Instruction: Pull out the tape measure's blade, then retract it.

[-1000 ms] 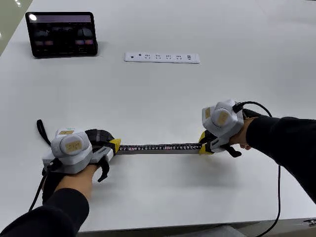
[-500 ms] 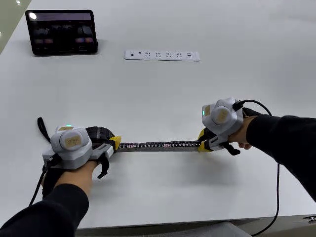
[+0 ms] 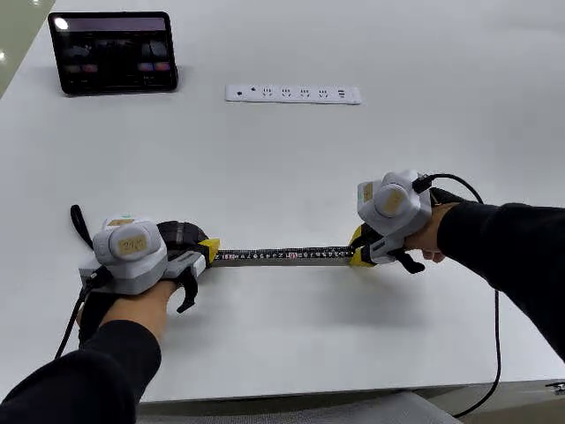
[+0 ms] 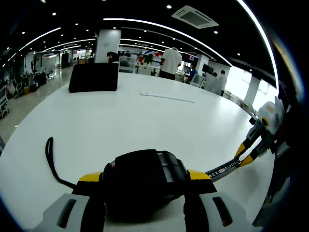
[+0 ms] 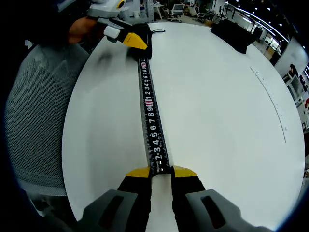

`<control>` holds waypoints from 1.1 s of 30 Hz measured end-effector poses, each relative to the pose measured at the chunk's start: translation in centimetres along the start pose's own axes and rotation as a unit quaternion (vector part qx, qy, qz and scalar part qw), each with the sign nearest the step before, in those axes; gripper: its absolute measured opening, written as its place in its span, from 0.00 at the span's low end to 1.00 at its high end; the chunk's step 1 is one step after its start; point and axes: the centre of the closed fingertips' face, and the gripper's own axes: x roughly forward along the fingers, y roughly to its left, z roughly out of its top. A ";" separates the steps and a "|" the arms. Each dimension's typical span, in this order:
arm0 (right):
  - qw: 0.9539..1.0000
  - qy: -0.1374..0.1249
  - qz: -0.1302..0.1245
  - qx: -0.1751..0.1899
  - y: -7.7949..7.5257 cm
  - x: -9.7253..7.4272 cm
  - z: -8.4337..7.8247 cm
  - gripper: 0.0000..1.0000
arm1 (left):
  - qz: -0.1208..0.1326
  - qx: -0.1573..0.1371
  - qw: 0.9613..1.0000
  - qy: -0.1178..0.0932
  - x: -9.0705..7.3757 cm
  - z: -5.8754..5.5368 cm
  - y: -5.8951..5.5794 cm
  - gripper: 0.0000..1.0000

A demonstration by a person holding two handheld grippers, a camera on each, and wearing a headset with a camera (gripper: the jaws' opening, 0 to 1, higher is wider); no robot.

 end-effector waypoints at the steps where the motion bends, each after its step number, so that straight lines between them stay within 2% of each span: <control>1: 1.000 0.000 0.000 0.000 0.0 0.0 0.1 0.11 | 0.000 0.000 1.000 0.000 0.0 0.0 0.0 0.62; 33: 1.000 -0.006 -0.001 0.003 0.1 0.8 1.7 0.11 | -0.003 -0.004 1.000 0.004 0.2 -0.1 -0.1 0.62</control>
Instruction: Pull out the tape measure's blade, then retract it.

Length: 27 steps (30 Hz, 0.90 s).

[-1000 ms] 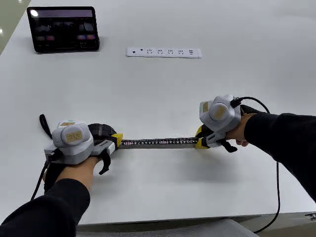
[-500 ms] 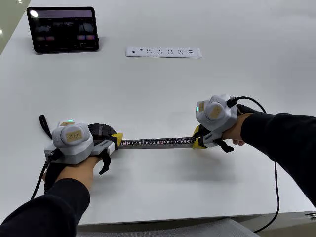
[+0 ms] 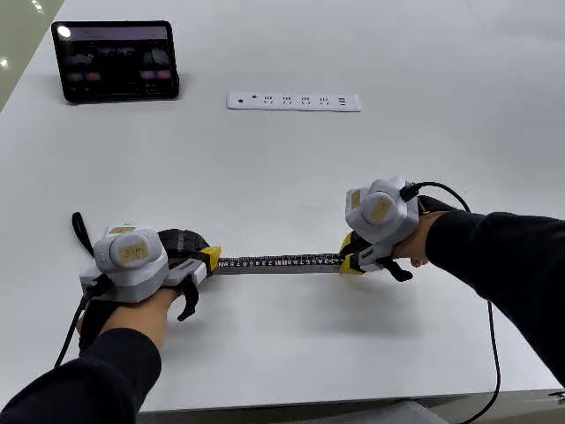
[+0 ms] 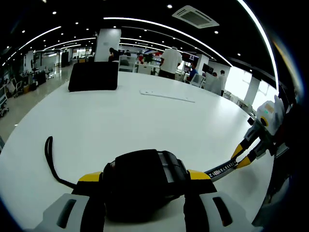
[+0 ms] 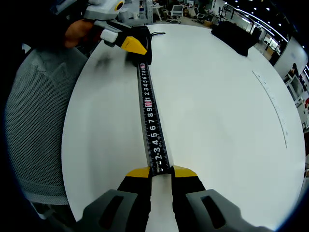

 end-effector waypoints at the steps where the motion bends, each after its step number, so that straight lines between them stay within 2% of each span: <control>1: 1.000 0.000 0.000 -0.001 0.0 0.0 0.1 0.11 | -0.001 -0.001 1.000 0.001 0.0 0.0 0.0 0.62; 27: 1.000 -0.012 0.000 0.001 0.1 0.5 1.5 0.11 | -0.003 -0.002 1.000 0.003 0.0 0.1 -0.1 0.62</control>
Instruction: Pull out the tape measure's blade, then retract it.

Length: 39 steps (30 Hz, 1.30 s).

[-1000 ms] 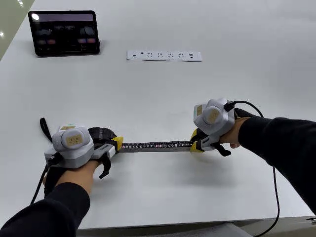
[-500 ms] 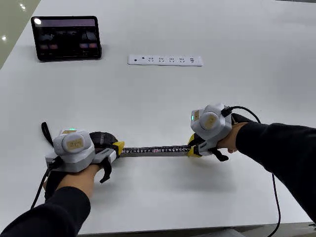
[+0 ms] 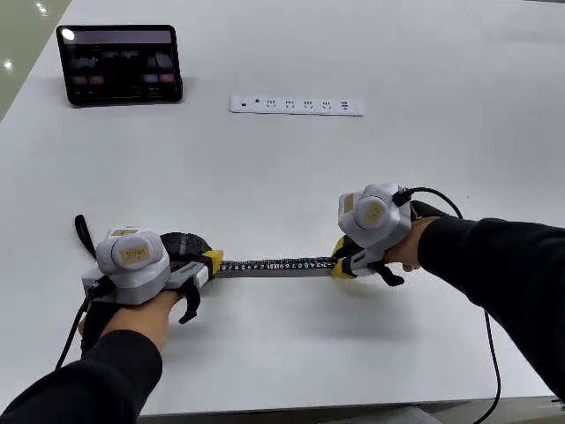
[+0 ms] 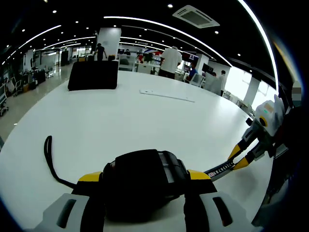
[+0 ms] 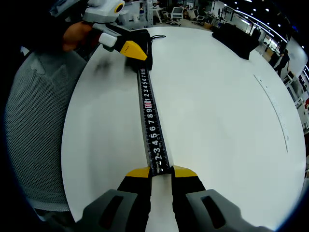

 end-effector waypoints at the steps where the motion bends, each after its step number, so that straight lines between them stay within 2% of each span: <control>1: 1.000 0.000 0.000 -0.001 0.0 0.0 0.1 0.11 | 0.000 0.000 1.000 0.000 0.0 0.0 0.0 0.62; 39: 1.000 -0.020 -0.003 0.009 0.4 1.2 2.7 0.11 | -0.001 -0.007 1.000 0.001 0.1 -0.1 0.0 0.63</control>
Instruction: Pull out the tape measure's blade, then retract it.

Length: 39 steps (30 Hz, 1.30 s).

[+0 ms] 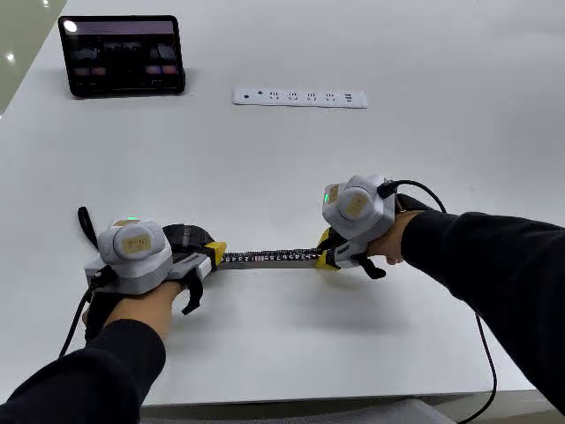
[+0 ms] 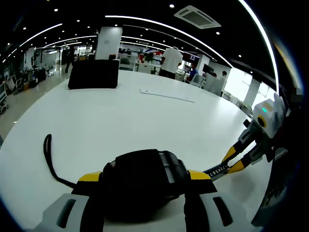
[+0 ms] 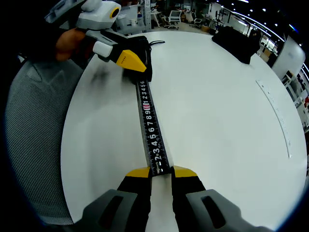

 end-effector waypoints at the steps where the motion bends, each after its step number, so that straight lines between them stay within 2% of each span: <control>1: 1.000 0.000 0.000 0.000 0.0 0.0 0.0 0.11 | 0.000 0.000 1.000 0.000 0.0 0.0 0.0 0.63; 39: 1.000 -0.023 0.006 0.001 0.4 1.2 2.5 0.11 | -0.006 -0.004 1.000 0.004 0.3 0.0 0.3 0.63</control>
